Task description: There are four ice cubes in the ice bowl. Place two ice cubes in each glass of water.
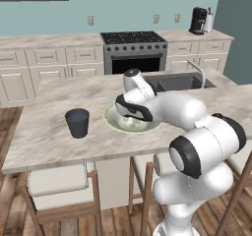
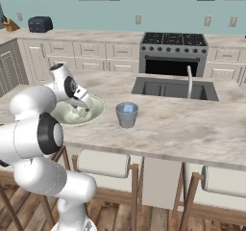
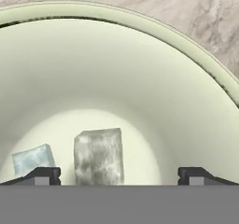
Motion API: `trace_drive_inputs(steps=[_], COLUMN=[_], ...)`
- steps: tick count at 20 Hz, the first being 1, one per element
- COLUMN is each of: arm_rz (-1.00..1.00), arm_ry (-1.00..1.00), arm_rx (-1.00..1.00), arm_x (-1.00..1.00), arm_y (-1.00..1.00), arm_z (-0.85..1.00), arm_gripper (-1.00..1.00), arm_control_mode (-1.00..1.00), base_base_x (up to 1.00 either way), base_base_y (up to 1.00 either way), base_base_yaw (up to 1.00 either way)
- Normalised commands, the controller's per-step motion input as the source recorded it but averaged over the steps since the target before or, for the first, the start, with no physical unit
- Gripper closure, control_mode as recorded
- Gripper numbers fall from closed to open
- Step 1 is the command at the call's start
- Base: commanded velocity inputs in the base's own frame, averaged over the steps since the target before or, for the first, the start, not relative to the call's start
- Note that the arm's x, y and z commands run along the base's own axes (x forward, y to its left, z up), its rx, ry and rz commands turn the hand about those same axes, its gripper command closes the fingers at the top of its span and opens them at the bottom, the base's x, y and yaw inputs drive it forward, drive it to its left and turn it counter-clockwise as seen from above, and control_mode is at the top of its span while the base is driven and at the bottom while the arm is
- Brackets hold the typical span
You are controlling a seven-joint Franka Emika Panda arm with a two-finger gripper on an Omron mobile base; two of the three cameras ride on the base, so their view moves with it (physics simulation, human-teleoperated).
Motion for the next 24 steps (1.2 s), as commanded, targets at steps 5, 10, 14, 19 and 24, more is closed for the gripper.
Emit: trace_drive_inputs(steps=[5, 10, 14, 19, 24], arm_rz=[-0.02, -0.02, -0.01, -0.02, 0.0], arm_ry=[0.0, 0.0, 0.01, 0.04, 0.03], arm_rx=[0.03, 0.05, 0.01, 0.0, 0.0], arm_x=[0.09, 0.09, 0.0, 0.0, 0.0], arm_y=[0.08, 0.12, 0.0, 0.0, 0.0], arm_z=[-0.02, -0.09, -0.08, -0.09, -0.12], arm_gripper=[-1.0, -1.0, -1.0, -1.0, -1.0], arm_control_mode=[-1.0, -1.0, -1.0, -1.0, -1.0], base_base_x=[0.0, 0.0, 0.0, 0.0, 0.0], base_base_y=[0.0, 0.0, 0.0, 0.0, 0.0], base_base_yaw=[0.0, 0.0, 0.0, 0.0, 0.0])
